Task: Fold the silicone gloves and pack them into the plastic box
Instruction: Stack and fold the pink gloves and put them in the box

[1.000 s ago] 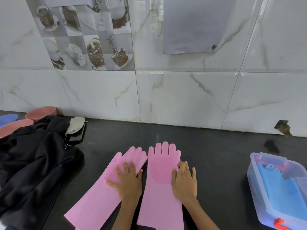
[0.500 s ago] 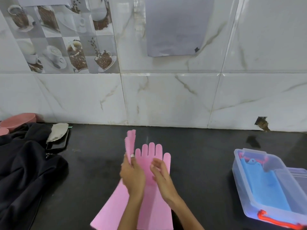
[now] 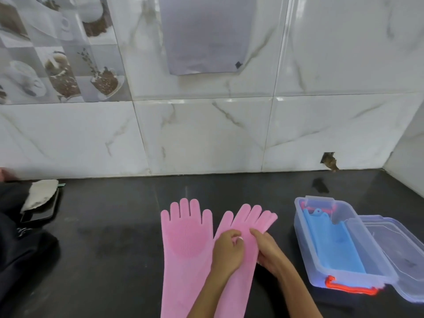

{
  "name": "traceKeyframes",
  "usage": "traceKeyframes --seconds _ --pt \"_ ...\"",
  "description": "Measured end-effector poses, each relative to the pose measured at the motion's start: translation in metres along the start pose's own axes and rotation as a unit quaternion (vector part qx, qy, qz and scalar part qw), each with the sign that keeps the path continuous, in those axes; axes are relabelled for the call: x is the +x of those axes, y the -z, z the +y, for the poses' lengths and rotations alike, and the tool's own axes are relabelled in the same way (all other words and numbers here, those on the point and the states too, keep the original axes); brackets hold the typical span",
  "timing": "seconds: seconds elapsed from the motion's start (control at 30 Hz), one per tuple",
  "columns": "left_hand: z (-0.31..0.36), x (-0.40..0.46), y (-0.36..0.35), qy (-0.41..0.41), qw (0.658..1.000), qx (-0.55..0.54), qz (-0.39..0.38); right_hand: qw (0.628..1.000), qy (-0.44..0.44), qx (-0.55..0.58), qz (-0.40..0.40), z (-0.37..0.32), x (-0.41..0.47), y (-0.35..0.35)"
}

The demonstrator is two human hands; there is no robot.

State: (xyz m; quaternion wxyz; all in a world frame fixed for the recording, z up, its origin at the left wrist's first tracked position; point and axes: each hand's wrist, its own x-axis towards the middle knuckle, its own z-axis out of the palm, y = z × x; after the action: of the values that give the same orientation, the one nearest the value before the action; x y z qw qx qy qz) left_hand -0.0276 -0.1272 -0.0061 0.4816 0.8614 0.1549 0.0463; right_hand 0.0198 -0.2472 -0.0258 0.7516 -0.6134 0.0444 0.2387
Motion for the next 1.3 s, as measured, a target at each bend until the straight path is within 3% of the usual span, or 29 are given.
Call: traceKeyframes --seconds 0.17,0.3,0.43,0.57,0.67,0.77,0.97,1.3 --pt "-0.003 0.015 0.002 0.038 0.997 0.066 0.035 0.988 0.036 -0.149 0.024 -0.018 0.024 0.013" --pt "-0.008 0.027 -0.001 0.062 0.991 0.095 0.069 0.965 0.074 -0.249 -0.023 -0.027 0.045 0.018" --pt "-0.006 0.034 -0.004 0.086 0.981 0.159 0.07 0.939 0.08 -0.331 0.046 -0.026 0.068 0.02" --pt "-0.002 0.039 -0.004 0.085 0.971 0.206 0.084 0.936 0.126 -0.265 0.195 -0.021 0.074 0.012" --pt "-0.004 0.038 -0.006 0.067 0.961 0.249 0.097 0.934 0.18 -0.183 0.25 -0.019 0.067 0.014" --pt "-0.008 0.031 -0.013 0.043 0.954 0.28 0.098 0.932 0.198 -0.179 0.244 -0.009 0.053 0.021" --pt "-0.005 0.024 -0.014 0.043 0.951 0.294 0.083 0.895 0.211 -0.334 0.21 0.01 0.034 0.016" --pt "-0.023 0.005 -0.001 0.03 0.942 0.318 0.103 0.888 0.204 -0.351 0.214 0.021 0.021 -0.003"
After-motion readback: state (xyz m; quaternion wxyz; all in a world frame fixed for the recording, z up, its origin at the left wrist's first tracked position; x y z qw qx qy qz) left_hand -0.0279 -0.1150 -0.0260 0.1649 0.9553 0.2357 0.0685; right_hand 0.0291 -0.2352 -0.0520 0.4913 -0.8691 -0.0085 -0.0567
